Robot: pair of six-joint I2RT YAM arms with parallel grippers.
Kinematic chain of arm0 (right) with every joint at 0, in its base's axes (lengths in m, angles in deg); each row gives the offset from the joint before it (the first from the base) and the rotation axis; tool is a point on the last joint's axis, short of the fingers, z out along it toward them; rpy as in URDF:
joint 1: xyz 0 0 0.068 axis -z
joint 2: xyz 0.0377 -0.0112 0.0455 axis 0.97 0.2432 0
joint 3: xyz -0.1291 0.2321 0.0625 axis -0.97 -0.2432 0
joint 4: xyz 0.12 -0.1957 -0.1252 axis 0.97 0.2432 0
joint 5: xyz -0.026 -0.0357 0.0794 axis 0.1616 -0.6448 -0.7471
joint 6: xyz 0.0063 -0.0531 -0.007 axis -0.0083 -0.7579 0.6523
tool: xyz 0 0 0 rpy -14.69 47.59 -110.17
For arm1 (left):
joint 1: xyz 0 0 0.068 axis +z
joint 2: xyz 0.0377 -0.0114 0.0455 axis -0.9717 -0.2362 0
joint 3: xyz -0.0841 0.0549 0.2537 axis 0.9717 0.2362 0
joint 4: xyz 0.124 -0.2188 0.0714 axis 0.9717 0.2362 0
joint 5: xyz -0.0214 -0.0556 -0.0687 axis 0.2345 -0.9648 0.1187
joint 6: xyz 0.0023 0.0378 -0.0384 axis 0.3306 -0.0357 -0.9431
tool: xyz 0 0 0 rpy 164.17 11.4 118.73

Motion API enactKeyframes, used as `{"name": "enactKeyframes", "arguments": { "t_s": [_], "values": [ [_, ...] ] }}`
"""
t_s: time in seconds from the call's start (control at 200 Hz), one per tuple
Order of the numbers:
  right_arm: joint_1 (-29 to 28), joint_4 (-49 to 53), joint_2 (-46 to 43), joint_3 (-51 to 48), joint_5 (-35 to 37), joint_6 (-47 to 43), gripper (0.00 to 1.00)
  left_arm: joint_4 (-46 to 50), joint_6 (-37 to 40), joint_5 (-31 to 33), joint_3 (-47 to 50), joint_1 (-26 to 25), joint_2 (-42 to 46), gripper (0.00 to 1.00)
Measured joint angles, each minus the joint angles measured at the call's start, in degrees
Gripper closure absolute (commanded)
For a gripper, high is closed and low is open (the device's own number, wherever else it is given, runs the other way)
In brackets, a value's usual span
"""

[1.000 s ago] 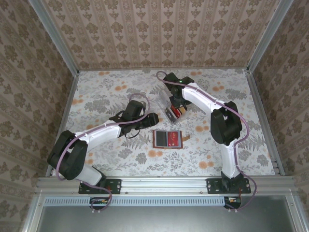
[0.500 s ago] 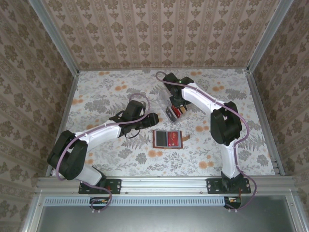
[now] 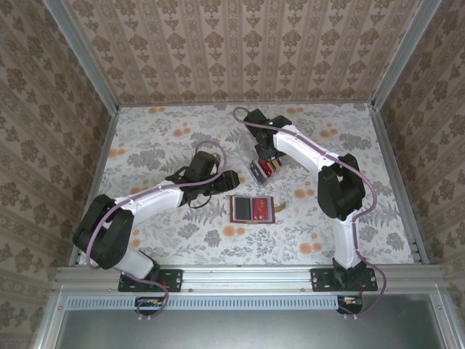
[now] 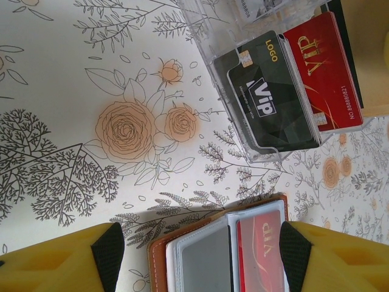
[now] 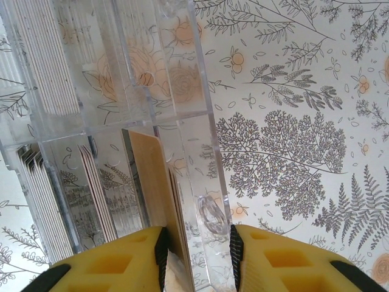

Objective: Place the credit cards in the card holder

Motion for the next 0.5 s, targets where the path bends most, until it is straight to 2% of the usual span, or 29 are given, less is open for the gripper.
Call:
{"name": "enactKeyframes", "arguments": {
  "t_s": [0.5],
  "values": [
    [-0.7, 0.0, 0.0, 0.0, 1.3, -0.6, 0.82, -0.1, 0.0, -0.9, 0.0, 0.0, -0.6, 0.29]
  ]
}}
